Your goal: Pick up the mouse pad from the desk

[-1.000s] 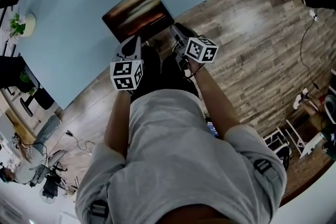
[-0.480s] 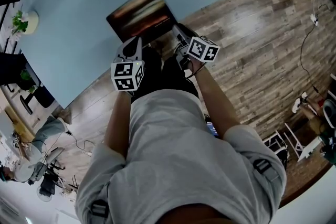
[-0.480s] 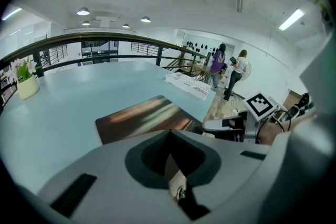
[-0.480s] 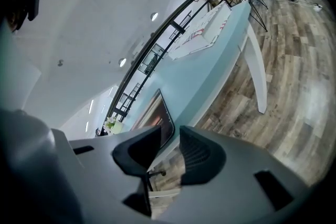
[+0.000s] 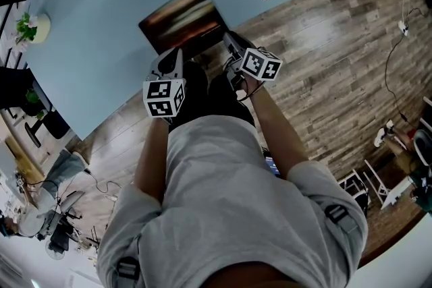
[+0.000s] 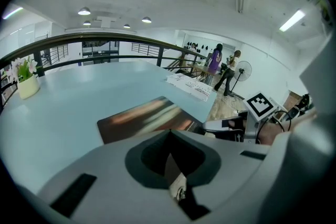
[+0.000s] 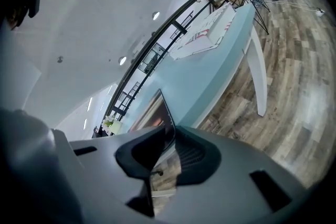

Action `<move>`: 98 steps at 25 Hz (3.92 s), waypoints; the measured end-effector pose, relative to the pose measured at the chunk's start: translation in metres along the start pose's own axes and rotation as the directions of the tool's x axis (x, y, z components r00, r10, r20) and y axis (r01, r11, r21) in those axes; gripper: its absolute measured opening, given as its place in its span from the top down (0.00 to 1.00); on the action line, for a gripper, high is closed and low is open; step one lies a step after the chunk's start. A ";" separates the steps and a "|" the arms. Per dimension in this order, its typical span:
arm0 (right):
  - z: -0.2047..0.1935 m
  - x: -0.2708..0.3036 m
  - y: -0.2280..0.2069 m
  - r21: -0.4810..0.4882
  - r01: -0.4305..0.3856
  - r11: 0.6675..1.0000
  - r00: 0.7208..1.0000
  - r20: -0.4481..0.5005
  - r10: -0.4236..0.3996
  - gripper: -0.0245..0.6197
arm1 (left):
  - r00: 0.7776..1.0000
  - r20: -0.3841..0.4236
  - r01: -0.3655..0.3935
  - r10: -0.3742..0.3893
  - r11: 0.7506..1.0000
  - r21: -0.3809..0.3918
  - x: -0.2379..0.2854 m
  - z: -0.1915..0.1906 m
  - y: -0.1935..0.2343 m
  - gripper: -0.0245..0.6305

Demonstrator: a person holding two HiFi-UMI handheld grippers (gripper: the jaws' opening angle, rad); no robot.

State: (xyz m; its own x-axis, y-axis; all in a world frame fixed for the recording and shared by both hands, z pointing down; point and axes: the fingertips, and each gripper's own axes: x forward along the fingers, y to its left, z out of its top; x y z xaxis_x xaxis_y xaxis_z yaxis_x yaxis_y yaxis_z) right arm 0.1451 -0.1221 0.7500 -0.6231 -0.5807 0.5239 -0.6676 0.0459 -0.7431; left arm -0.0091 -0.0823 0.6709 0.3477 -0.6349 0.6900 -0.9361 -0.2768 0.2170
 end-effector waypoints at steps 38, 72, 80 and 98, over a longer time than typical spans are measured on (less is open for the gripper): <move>0.015 0.001 0.088 -0.475 -0.038 0.879 0.996 -0.090 -0.006 0.93 | 0.994 0.108 0.004 0.007 0.995 -0.098 -0.008 0.037 0.037 0.94; 0.004 0.086 0.211 -0.607 -0.138 0.783 0.989 -0.128 0.075 0.93 | 0.978 0.190 -0.044 0.083 0.978 -0.203 -0.054 0.048 0.152 0.94; 0.005 0.106 0.238 -0.613 -0.130 0.779 0.991 -0.103 0.085 0.93 | 0.973 0.223 -0.020 0.064 0.981 -0.194 -0.063 0.061 0.178 0.94; 0.051 0.124 0.300 -0.647 -0.285 0.707 0.957 -0.154 0.245 0.94 | 0.929 0.331 -0.081 0.168 0.962 -0.261 -0.084 0.127 0.187 0.94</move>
State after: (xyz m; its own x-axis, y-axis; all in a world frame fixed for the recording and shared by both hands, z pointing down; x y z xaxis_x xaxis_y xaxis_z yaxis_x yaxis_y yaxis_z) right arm -0.1118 -0.2211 0.5705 -0.8228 -0.4191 0.3838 -0.5580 0.7237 -0.4060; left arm -0.2064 -0.1717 0.5658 0.1836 -0.8746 0.4488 -0.9426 -0.0270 0.3329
